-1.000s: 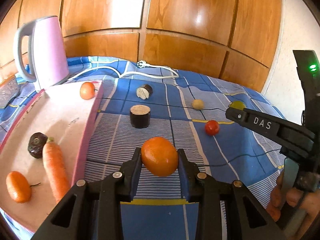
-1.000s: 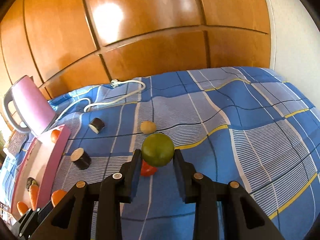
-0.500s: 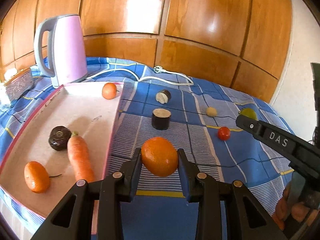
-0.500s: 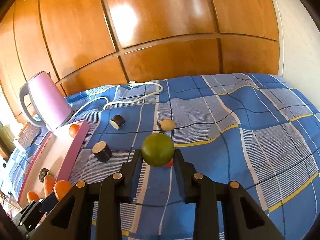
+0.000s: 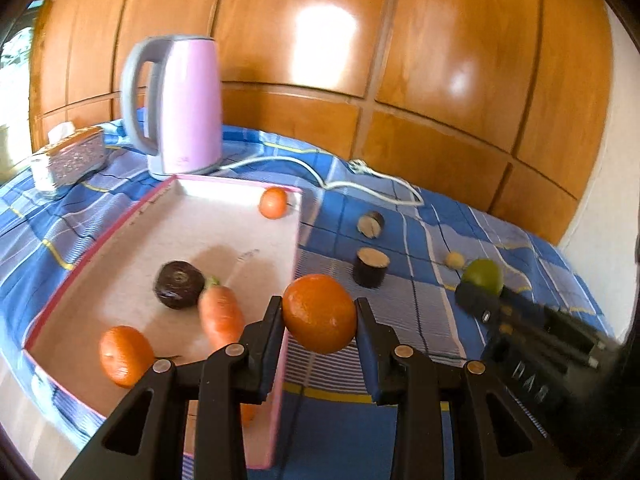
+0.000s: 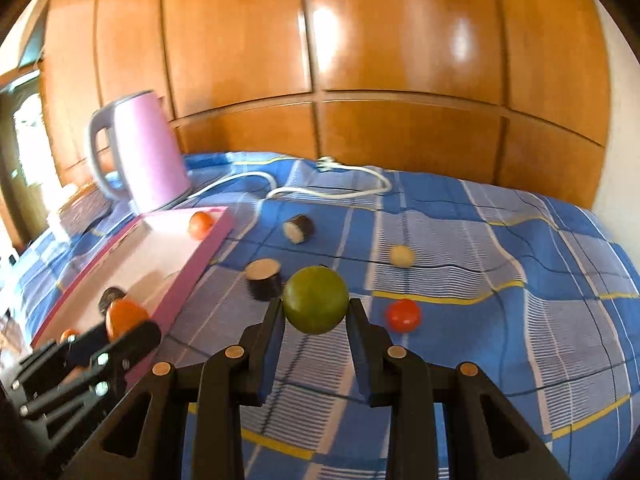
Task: Organize fruits
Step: 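Carry the orange and lime into the tray and open both tools, then withdraw both tools from the tray toward the remaining items on the bedspread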
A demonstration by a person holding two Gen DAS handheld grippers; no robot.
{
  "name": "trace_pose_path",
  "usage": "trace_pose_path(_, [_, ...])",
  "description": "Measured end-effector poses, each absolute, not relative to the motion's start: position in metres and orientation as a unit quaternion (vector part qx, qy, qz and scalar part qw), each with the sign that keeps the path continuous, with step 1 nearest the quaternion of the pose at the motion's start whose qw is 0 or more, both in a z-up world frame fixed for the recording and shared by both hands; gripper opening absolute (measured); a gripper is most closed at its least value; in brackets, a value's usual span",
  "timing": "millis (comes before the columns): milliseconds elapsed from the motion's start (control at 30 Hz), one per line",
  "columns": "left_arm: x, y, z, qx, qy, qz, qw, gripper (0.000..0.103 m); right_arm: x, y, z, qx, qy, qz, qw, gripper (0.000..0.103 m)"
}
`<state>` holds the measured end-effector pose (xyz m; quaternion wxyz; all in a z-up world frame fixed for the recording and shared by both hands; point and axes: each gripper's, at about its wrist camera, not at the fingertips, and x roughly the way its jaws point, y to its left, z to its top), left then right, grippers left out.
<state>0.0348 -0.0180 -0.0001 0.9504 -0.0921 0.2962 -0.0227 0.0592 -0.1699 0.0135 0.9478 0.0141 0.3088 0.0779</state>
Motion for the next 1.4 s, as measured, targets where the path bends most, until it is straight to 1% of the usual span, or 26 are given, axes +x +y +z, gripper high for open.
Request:
trace_pose_path(133, [0.03, 0.003, 0.008, -0.119, 0.281, -0.002, 0.952, 0.034, 0.055, -0.15, 0.015, 0.008, 0.309, 0.105, 0.945, 0.032])
trace_pose_path(333, [0.029, 0.042, 0.017, -0.158, 0.255, 0.061, 0.952, 0.035, 0.054, -0.115, 0.024, 0.033, 0.306, 0.158, 0.938, 0.032])
trace_pose_path(533, [0.031, 0.085, 0.006, -0.228, 0.258, 0.127, 0.93, 0.035, 0.063, -0.07, 0.034, 0.033, 0.31, 0.208, 0.927, 0.032])
trace_pose_path(800, [0.039, 0.112, -0.006, -0.267, 0.262, 0.173, 0.911, 0.035, 0.085, -0.039, 0.034, 0.024, 0.323, 0.239, 0.915, 0.033])
trace_pose_path(867, [0.04, 0.115, -0.007, -0.272, 0.264, 0.177, 0.908, 0.039, 0.088, -0.036, 0.033, 0.026, 0.325, 0.24, 0.914, 0.034])
trace_pose_path(967, [0.039, 0.117, -0.008, -0.277, 0.264, 0.179, 0.906, 0.047, 0.092, -0.038, 0.032, 0.039, 0.329, 0.238, 0.913, 0.039])
trace_pose_path(1067, [0.038, 0.116, -0.007, -0.274, 0.262, 0.178, 0.908, 0.048, 0.093, -0.042, 0.032, 0.051, 0.333, 0.236, 0.912, 0.047])
trace_pose_path(1400, [0.04, 0.095, -0.001, -0.235, 0.258, 0.151, 0.925, 0.048, 0.08, -0.063, 0.028, 0.03, 0.329, 0.209, 0.921, 0.048])
